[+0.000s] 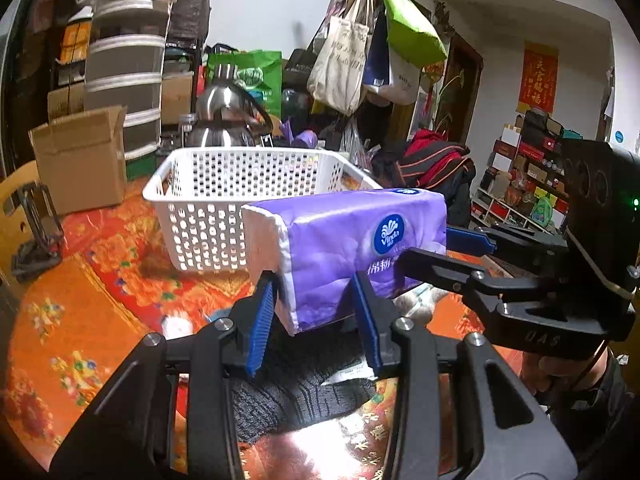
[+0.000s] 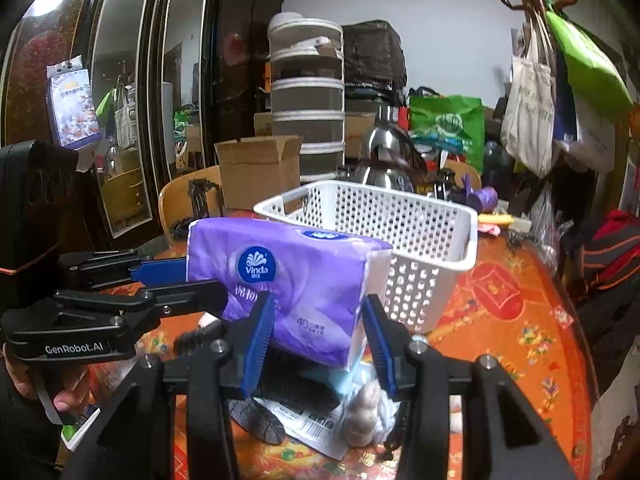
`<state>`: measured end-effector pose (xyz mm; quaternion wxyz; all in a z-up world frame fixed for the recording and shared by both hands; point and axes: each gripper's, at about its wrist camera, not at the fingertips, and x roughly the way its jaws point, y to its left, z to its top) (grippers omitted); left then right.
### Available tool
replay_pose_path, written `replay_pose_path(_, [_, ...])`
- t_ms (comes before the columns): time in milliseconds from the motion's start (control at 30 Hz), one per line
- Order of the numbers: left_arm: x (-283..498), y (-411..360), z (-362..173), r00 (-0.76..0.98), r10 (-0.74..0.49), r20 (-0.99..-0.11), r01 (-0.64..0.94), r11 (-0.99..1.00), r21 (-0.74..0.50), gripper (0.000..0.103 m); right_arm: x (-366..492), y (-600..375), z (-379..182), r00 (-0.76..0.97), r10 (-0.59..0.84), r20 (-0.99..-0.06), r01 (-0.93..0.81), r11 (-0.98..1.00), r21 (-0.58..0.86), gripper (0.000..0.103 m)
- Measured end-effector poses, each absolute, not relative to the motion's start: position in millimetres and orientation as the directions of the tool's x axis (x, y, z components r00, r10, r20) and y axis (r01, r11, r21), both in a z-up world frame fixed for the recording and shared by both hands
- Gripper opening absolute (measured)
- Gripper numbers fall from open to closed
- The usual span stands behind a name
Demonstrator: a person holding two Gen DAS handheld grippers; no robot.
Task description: Organize soft objects
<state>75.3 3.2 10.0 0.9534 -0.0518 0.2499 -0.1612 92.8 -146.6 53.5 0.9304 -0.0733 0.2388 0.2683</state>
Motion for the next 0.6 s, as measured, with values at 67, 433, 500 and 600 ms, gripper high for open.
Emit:
replay_pose_path(67, [73.4, 3.6, 21.7, 0.829, -0.332, -0.451, 0.284, 0.943, -0.172, 0.036, 93.9, -145.2, 61.9, 0.747, 0.464, -0.476, -0.534, 0.845, -0.015, 0.045])
replay_pose_path(433, [120.3, 9.3, 116.0, 0.852, -0.325, -0.411, 0.293, 0.946, -0.139, 0.036, 151.6, -142.5, 134.3, 0.761, 0.468, -0.45, -0.533, 0.846, -0.021, 0.045])
replay_pose_path(500, [135.4, 7.9, 130.9, 0.853, -0.315, -0.415, 0.292, 0.949, -0.119, 0.036, 169.9, -142.8, 141.6, 0.757, 0.466, -0.458, -0.531, 0.847, -0.015, 0.045])
replay_pose_path(600, [160.9, 8.4, 145.2, 0.848, -0.308, -0.431, 0.289, 0.951, -0.111, 0.036, 195.7, -142.1, 145.8, 0.746, 0.463, -0.478, -0.528, 0.849, 0.0, 0.045])
